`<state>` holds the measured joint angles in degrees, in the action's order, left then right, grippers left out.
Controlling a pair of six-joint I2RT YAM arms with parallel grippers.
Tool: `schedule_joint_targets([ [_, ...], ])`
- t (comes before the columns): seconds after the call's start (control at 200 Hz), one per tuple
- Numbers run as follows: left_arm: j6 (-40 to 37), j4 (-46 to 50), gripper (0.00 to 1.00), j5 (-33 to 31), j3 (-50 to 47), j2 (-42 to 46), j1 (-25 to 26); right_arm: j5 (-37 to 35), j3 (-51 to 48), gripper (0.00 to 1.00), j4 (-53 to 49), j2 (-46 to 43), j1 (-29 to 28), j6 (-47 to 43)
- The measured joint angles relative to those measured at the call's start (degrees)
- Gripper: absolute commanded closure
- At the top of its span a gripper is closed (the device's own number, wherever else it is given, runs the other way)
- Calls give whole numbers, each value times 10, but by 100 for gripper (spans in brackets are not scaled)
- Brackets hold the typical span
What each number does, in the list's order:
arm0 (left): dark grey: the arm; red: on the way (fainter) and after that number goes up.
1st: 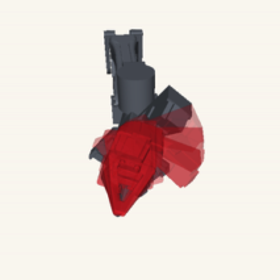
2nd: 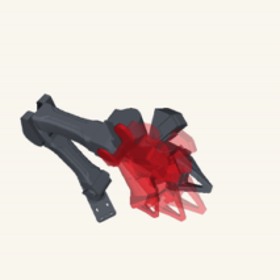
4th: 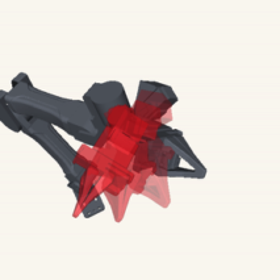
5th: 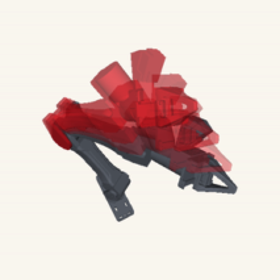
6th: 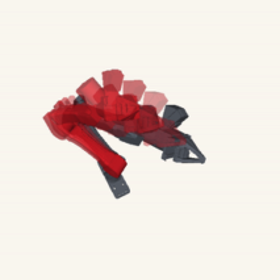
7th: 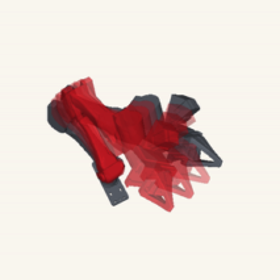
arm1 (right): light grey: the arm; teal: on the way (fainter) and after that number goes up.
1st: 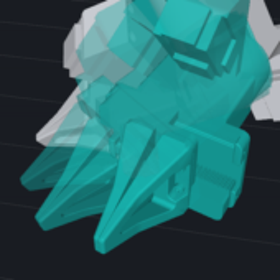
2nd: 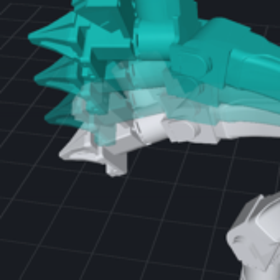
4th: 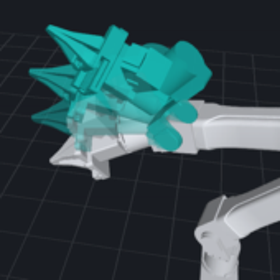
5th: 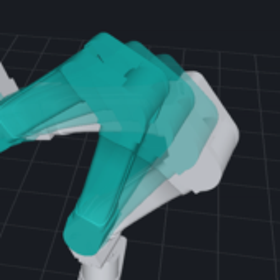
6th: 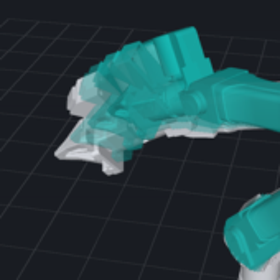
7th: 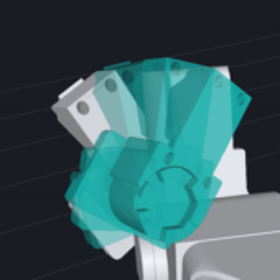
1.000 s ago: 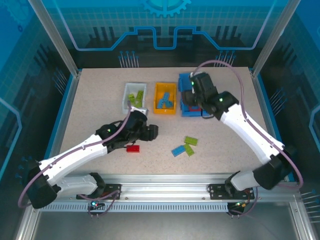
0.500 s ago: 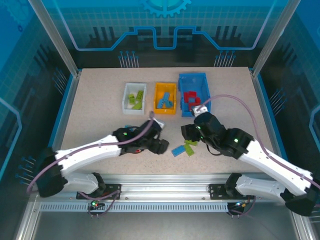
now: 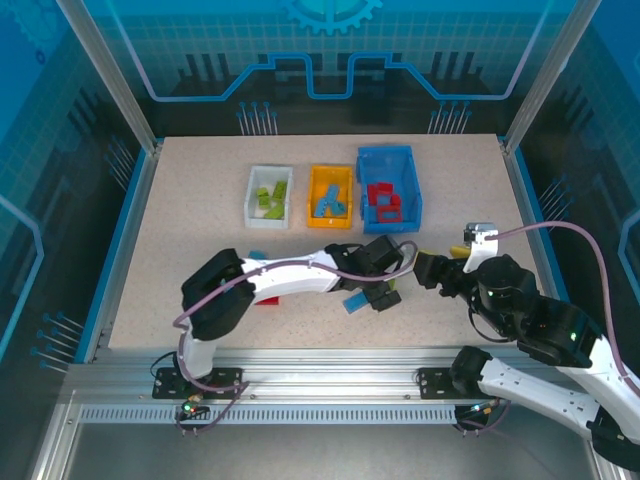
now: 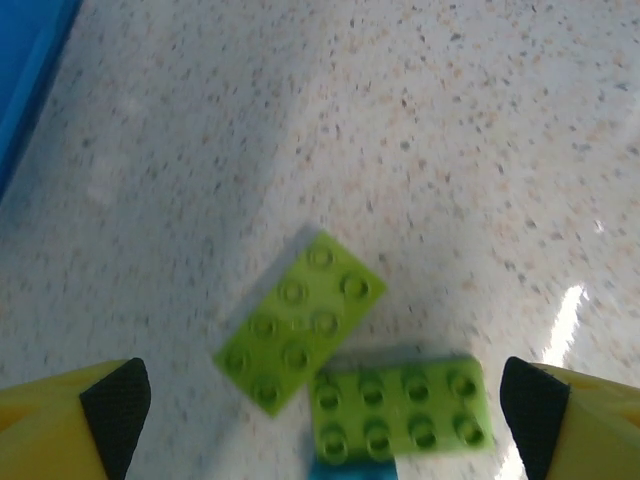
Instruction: Sort the legos into containers by color
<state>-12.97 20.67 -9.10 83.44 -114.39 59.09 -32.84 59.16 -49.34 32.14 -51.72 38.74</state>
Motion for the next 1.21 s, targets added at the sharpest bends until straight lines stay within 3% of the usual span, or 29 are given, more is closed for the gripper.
schedule_joint_targets([
  [0.395, -68, 35, 7, 0, 83, -88, -23, 3, 0, 19, -11, 5, 0, 5],
  [0.745, -81, 62, 34, 18, 122, -132, -30, 7, 0, 19, -10, 14, 0, 10],
  [0.955, -83, 65, 63, 19, 125, -132, -32, 9, 0, 20, -10, 14, 0, 12],
  [1.205, -62, 34, 70, 13, 100, -110, -45, 55, -3, 21, 21, 22, 0, -5],
])
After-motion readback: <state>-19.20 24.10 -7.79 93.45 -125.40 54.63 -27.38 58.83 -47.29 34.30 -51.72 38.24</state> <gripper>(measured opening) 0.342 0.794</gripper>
